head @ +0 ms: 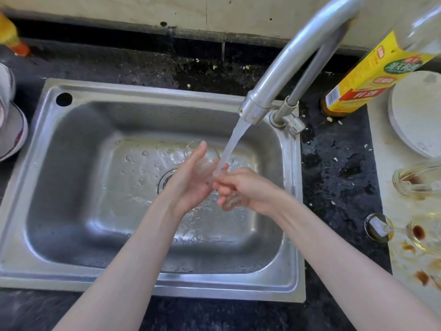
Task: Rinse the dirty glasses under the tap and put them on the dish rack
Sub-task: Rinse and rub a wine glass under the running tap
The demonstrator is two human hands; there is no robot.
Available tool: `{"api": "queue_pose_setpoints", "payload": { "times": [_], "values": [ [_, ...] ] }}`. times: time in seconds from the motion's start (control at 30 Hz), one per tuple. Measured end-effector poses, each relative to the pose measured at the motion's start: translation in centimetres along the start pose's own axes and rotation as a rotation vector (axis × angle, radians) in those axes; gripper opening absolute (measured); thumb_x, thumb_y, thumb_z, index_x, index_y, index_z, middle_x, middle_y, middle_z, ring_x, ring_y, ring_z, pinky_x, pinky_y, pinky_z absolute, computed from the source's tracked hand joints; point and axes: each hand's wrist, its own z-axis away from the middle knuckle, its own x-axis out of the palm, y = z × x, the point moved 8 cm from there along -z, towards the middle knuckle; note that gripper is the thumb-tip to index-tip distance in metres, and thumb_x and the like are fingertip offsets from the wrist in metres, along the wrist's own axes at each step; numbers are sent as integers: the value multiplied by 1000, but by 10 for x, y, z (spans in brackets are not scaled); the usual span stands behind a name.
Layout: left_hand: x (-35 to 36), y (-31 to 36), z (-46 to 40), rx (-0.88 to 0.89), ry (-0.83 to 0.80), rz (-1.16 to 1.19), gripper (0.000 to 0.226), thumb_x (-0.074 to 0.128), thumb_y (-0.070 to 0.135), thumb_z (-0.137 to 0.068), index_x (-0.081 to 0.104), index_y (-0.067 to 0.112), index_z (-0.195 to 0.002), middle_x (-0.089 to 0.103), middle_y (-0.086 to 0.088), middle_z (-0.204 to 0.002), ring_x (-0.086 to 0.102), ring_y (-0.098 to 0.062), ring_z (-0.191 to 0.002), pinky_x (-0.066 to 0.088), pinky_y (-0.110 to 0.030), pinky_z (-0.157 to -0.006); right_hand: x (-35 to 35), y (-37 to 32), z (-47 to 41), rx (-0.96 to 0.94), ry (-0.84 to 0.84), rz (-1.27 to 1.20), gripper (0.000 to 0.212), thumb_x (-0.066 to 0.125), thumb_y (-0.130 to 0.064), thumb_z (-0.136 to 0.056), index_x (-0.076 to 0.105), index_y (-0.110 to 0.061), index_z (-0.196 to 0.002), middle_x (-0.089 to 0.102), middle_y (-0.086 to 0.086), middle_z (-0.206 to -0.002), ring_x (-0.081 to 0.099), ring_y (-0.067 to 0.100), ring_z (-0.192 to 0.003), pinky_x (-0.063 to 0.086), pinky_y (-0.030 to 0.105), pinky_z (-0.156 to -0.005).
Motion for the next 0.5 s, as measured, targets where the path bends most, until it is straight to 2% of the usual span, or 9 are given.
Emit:
{"api": "queue_pose_setpoints", "payload": {
  "times": [0.1,0.17,0.2,0.23,0.27,0.3,0.37,0.43,0.5],
  "values": [
    [-2,-1,3,-69,93,-59,49,40,55,-90,48,7,-86,45,-8,-70,41,-14,-41,40,-16,-39,13,0,-1,102,-82,-314,18,46,-14,-98,55,-5,-85,51,-3,-44,57,11,-43,49,21,-46],
    [-16,1,1,-96,200,-4,53,41,57,-89,45,4,-95,46,-7,-68,45,-16,-38,40,-17,-39,17,-3,0,115,-98,-426,16,47,-12,-96,56,-8,-84,58,1,-53,60,14,-50,56,27,-58],
    [-24,1,0,-105,246,71,55,46,56,-87,44,3,-101,50,-8,-73,53,-18,-45,46,-19,-46,17,-6,0,97,-105,-471,18,47,-13,-96,58,-10,-83,60,3,-58,60,16,-56,55,30,-64],
    [-33,1,-2,-108,290,162,59,52,54,-86,46,0,-107,55,-10,-85,62,-21,-60,53,-24,-62,17,-8,-1,72,-119,-510,21,46,-17,-97,60,-11,-83,62,4,-63,60,17,-62,54,31,-67],
    [-41,-1,-2,-116,329,262,61,58,52,-83,48,0,-112,58,-11,-100,66,-25,-82,52,-30,-84,16,-10,-1,43,-129,-539,25,44,-21,-98,62,-11,-82,63,5,-68,60,18,-68,54,32,-70],
    [-48,-6,-2,-139,372,357,60,63,50,-80,50,2,-114,58,-9,-113,63,-27,-101,43,-34,-100,15,-11,-1,17,-138,-566,30,44,-22,-98,65,-10,-81,64,6,-71,61,20,-73,55,33,-72],
    [-53,-19,2,-218,400,521,67,72,48,-73,50,4,-119,58,-16,-122,59,-31,-112,39,-38,-105,16,-12,-3,-28,-167,-609,34,47,-16,-96,69,-8,-73,67,7,-74,62,22,-81,56,32,-76],
    [-53,-23,7,-252,389,606,80,77,46,-67,46,4,-127,59,-23,-120,60,-36,-109,43,-42,-100,19,-12,-1,-59,-176,-581,27,51,-10,-93,70,-8,-75,69,7,-76,64,22,-83,58,30,-77],
    [-57,-19,7,-204,414,587,84,76,46,-69,39,9,-135,60,-17,-122,62,-34,-106,43,-42,-100,19,-9,0,-59,-145,-581,19,53,-11,-92,67,-8,-80,68,6,-75,64,19,-77,58,29,-75]
  ]
}}
